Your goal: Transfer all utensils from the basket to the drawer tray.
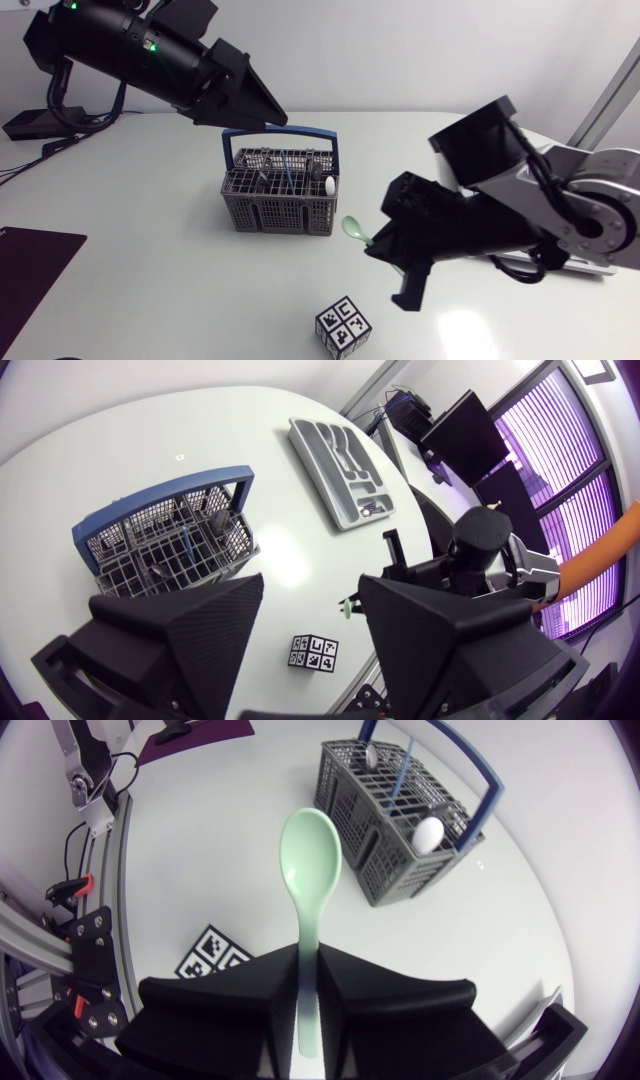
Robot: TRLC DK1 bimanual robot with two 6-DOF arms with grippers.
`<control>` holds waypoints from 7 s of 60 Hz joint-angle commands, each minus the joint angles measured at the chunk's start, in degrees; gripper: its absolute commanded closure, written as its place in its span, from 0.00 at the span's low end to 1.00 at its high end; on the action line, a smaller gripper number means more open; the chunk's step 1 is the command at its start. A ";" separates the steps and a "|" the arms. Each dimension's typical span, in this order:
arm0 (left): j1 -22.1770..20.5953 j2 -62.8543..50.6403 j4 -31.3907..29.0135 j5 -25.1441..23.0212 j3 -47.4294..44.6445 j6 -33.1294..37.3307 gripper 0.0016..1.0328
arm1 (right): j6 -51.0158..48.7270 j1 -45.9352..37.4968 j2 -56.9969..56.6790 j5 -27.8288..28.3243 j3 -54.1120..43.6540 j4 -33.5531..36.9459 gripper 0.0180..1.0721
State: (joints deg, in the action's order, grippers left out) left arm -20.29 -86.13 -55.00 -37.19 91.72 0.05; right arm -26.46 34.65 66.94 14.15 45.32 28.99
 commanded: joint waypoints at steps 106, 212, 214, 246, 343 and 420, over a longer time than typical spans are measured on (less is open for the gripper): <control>-12.49 -15.91 17.30 17.85 -5.94 -1.64 0.38 | -79.54 -69.11 25.79 -2.90 12.16 6.34 0.13; -10.91 -11.70 15.72 15.04 0.65 -5.68 0.96 | -50.01 -42.74 3.02 4.39 1.09 9.94 0.12; -10.56 -10.82 15.45 14.60 0.47 -5.59 0.96 | -49.13 -42.12 2.85 4.48 1.44 10.21 0.10; -10.12 3.86 15.54 6.78 -10.42 6.80 0.96 | -34.80 -30.00 0.04 14.06 4.69 11.96 0.05; -18.73 11.07 15.98 -4.47 -20.44 16.38 0.44 | -11.95 -0.73 -4.18 24.43 2.93 8.62 0.95; 3.16 4.04 24.15 19.35 -25.28 10.05 0.27 | -55.02 -65.50 13.48 -2.64 -7.79 -19.41 0.94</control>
State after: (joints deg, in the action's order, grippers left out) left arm -17.67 -81.34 -30.96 -18.46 67.83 10.90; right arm -77.91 -29.47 77.41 12.21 39.72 11.90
